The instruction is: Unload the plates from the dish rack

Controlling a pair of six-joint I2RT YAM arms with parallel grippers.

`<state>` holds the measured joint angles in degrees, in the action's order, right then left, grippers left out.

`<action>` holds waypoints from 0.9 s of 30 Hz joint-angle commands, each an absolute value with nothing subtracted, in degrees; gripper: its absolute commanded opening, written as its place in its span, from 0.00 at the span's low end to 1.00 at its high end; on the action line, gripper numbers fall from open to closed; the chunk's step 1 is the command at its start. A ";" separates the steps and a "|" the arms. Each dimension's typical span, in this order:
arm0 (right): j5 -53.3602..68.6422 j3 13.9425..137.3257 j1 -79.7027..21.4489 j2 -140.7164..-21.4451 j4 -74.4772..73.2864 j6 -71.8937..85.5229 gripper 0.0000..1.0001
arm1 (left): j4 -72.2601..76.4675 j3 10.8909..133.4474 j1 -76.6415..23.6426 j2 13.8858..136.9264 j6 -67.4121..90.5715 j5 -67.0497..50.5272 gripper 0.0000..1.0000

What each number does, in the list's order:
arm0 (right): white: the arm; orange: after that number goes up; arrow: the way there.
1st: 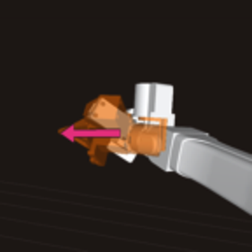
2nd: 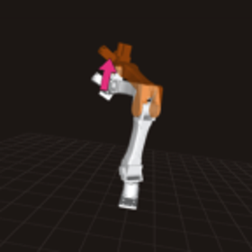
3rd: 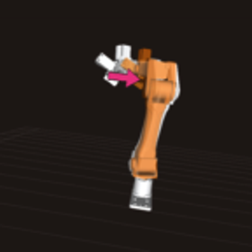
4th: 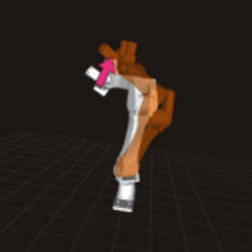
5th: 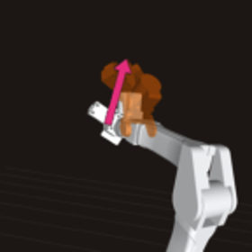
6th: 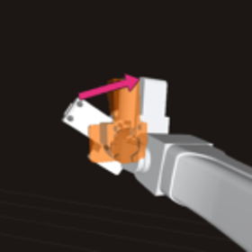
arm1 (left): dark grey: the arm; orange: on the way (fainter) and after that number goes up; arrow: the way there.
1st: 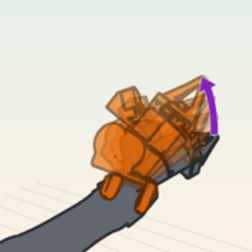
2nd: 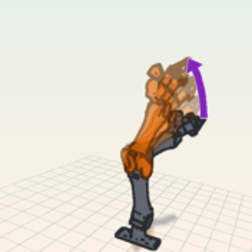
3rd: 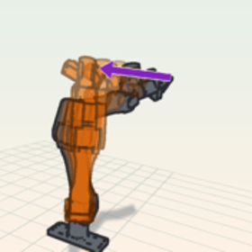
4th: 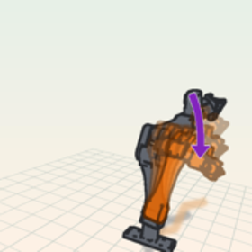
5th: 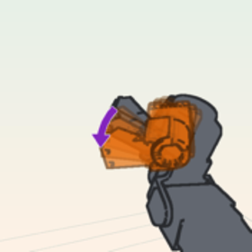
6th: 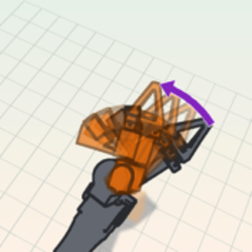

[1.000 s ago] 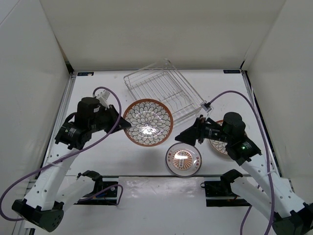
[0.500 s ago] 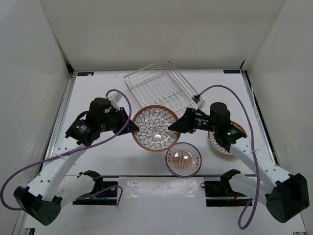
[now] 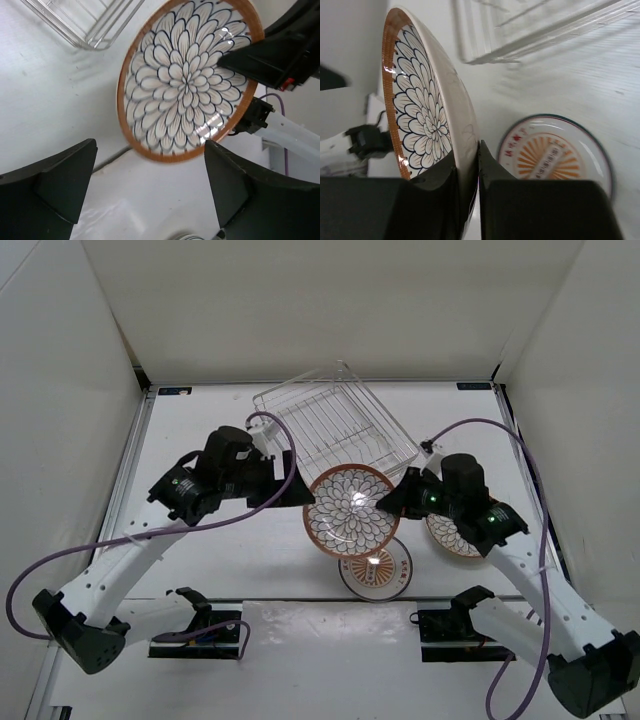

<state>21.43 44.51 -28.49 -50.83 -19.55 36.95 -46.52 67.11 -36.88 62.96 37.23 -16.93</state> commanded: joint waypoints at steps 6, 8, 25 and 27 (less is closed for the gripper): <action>1.94 49.92 -18.21 -40.88 -34.18 35.59 0.00 | -65.70 81.28 -37.00 60.21 24.18 -6.70 1.00; 0.88 50.36 -15.22 -40.61 -35.33 35.77 0.00 | -68.28 81.82 -37.00 59.24 21.80 -1.08 1.00; 14.42 39.92 20.74 -39.03 -28.13 46.13 0.00 | -71.90 64.17 -35.86 51.07 14.32 19.76 1.00; 12.05 39.38 23.11 -36.65 -29.44 46.14 0.00 | -70.93 62.41 -35.86 49.75 14.24 19.60 1.00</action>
<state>9.41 39.57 21.04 -40.10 -35.09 41.98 -72.88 63.94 -36.12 51.88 15.46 15.57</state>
